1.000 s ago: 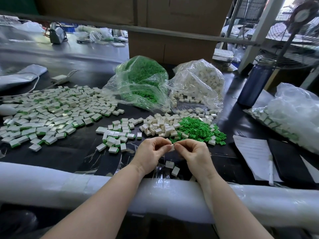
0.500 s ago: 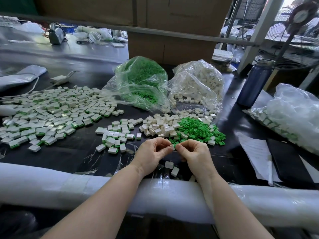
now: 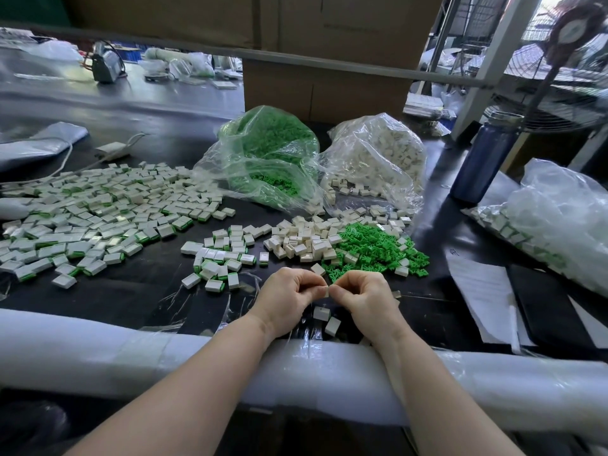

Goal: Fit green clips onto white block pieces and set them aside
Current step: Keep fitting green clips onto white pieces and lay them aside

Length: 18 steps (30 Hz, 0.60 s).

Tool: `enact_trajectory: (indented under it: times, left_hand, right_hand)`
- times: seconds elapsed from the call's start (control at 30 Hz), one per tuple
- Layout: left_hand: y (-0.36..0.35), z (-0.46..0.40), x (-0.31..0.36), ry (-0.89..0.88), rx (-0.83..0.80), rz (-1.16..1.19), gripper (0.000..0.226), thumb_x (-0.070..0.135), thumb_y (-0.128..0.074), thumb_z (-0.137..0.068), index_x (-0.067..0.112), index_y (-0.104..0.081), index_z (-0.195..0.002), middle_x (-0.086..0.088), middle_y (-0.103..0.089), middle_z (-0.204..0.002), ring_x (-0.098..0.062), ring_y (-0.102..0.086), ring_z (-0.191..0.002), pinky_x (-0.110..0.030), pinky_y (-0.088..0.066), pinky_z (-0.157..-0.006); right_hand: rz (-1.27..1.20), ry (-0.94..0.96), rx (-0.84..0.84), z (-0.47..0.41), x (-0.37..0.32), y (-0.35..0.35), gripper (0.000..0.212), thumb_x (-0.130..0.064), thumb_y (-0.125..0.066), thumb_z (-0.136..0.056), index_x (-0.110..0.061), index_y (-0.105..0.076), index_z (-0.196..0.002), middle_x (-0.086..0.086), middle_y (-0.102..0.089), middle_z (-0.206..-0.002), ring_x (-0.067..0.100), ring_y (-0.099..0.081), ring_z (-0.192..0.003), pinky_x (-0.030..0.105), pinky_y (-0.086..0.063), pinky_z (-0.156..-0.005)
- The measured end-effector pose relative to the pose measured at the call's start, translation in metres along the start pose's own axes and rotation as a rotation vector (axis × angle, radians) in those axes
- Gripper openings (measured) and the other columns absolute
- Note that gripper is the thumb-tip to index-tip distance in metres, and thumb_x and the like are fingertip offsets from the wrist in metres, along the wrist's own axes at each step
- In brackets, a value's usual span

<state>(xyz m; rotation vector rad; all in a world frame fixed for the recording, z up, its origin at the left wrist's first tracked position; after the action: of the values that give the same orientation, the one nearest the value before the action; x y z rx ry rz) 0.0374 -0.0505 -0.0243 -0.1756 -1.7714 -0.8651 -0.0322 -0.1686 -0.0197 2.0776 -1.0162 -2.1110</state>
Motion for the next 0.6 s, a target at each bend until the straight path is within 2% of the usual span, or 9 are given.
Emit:
enact_trajectory:
  times: [0.1, 0.23, 0.3, 0.37, 0.47, 0.53, 0.6]
  left_hand:
    - [-0.0005, 0.0004, 0.0010, -0.023, 0.000, -0.045, 0.006, 0.015, -0.069, -0.082, 0.014, -0.073, -0.087, 0.003, -0.068, -0.079, -0.015, -0.064, -0.081, -0.030, -0.051, -0.084]
    - [0.0009, -0.0004, 0.0020, 0.001, 0.041, 0.069, 0.006, 0.014, -0.067, -0.084, 0.016, -0.072, -0.086, -0.001, -0.071, -0.083, -0.021, -0.065, -0.085, -0.029, -0.051, -0.085]
    - [0.0003, -0.0007, 0.0021, 0.013, 0.044, 0.103, 0.007, 0.014, -0.066, -0.085, 0.017, -0.071, -0.088, -0.003, -0.071, -0.086, -0.021, -0.066, -0.087, -0.031, -0.051, -0.086]
    - [-0.0017, -0.0004, 0.0015, 0.024, 0.019, 0.113, 0.011, 0.015, -0.066, -0.085, 0.017, -0.071, -0.094, -0.008, -0.071, -0.087, -0.024, -0.066, -0.087, -0.037, -0.052, -0.087]
    - [-0.0028, 0.0008, 0.0022, 0.013, -0.001, 0.095, 0.014, 0.018, -0.066, -0.086, 0.017, -0.071, -0.099, -0.008, -0.071, -0.087, -0.024, -0.067, -0.085, -0.040, -0.052, -0.086]
    - [-0.0023, 0.0010, 0.0027, 0.008, 0.008, 0.090, 0.012, 0.020, -0.067, -0.085, 0.019, -0.072, -0.095, -0.008, -0.071, -0.086, -0.025, -0.066, -0.084, -0.041, -0.052, -0.084]
    - [-0.0013, 0.0014, 0.0037, 0.016, 0.018, 0.089, 0.007, 0.019, -0.067, -0.084, 0.019, -0.071, -0.089, -0.010, -0.070, -0.084, -0.026, -0.065, -0.082, -0.042, -0.053, -0.082]
  right_hand:
    - [0.003, 0.010, -0.006, -0.0007, -0.0002, -0.0009, 0.026, -0.008, -0.069, -0.080, -0.020, -0.061, -0.058, -0.005, -0.055, -0.054, 0.007, -0.047, -0.053, 0.020, -0.041, -0.054]
    - [-0.139, 0.004, 0.037, -0.0017, 0.0006, 0.0009, 0.020, -0.008, -0.070, -0.080, -0.016, -0.066, -0.063, -0.012, -0.055, -0.044, -0.002, -0.046, -0.044, 0.013, -0.038, -0.048]
    - [-0.193, 0.002, 0.076, -0.0017, 0.0005, 0.0028, 0.016, -0.007, -0.071, -0.079, -0.013, -0.067, -0.065, -0.008, -0.060, -0.048, 0.001, -0.053, -0.048, 0.018, -0.044, -0.050]
    - [-0.238, -0.004, 0.098, -0.0014, 0.0008, 0.0047, 0.012, -0.007, -0.073, -0.077, -0.011, -0.069, -0.066, 0.004, -0.066, -0.059, 0.015, -0.061, -0.058, 0.031, -0.053, -0.058]
    - [-0.268, 0.000, 0.090, -0.0002, 0.0003, 0.0061, 0.011, -0.005, -0.074, -0.076, -0.011, -0.068, -0.068, 0.016, -0.068, -0.068, 0.028, -0.064, -0.064, 0.042, -0.055, -0.065]
    - [-0.280, 0.012, 0.071, 0.0008, -0.0005, 0.0059, 0.012, -0.003, -0.074, -0.075, -0.010, -0.067, -0.068, 0.014, -0.068, -0.066, 0.025, -0.063, -0.061, 0.040, -0.056, -0.061]
    - [-0.317, 0.028, 0.044, 0.0021, -0.0020, 0.0047, 0.013, 0.000, -0.073, -0.075, -0.009, -0.067, -0.067, 0.010, -0.067, -0.061, 0.019, -0.063, -0.055, 0.033, -0.056, -0.052]
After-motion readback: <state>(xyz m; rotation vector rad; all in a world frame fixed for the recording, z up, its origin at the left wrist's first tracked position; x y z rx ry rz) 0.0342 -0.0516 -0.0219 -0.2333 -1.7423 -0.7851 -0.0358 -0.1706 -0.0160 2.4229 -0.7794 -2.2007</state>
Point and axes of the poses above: each hand's wrist, its own z-axis away from the middle knuckle, its own y-axis out of the back of the hand, x = y × z, the point moved 5 cm from there along -z, towards the middle knuckle
